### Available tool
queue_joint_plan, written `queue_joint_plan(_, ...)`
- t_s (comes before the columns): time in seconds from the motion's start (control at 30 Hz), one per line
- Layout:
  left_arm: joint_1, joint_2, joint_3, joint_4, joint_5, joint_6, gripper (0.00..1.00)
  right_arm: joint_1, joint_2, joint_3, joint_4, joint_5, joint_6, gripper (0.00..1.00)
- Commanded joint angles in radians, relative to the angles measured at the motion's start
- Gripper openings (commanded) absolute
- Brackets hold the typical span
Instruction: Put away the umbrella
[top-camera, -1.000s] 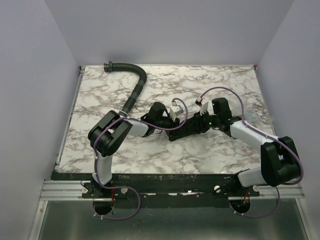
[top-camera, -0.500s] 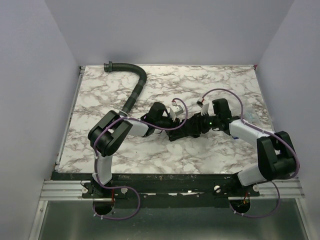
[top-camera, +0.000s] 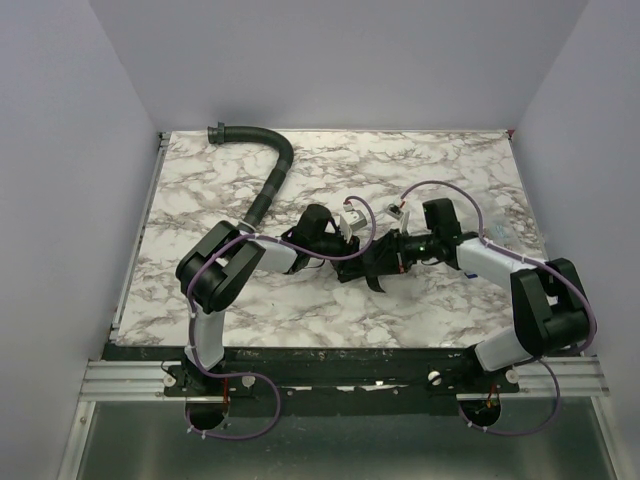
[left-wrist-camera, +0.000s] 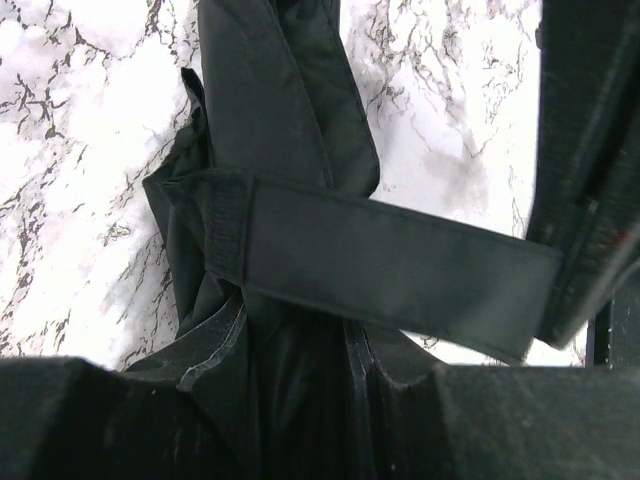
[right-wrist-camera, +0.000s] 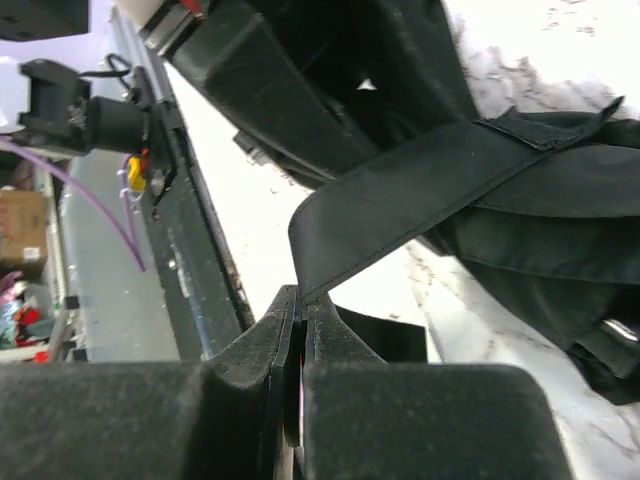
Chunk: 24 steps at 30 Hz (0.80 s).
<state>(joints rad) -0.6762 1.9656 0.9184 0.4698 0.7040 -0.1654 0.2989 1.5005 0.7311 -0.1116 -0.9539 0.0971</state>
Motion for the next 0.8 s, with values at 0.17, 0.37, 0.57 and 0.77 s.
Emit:
queue_joint_plan(0.17, -0.012, 0.117, -0.080, -0.330, -0.135, 0.037, 0.00, -0.012, 0.123, 0.043, -0.178, -0.044, 0.039, 0.00)
queue_joint_plan(0.37, -0.010, 0.113, -0.081, -0.336, -0.138, 0.045, 0.00, -0.015, 0.266, 0.165, -0.339, 0.215, 0.045, 0.00)
queue_joint_plan(0.57, -0.008, 0.101, -0.082, -0.338, -0.139, 0.063, 0.00, -0.018, 0.312, 0.253, -0.432, 0.145, -0.102, 0.13)
queue_joint_plan(0.77, -0.008, 0.104, -0.066, -0.358, -0.147, 0.089, 0.00, -0.019, 0.168, 0.281, -0.557, 0.063, -0.329, 0.39)
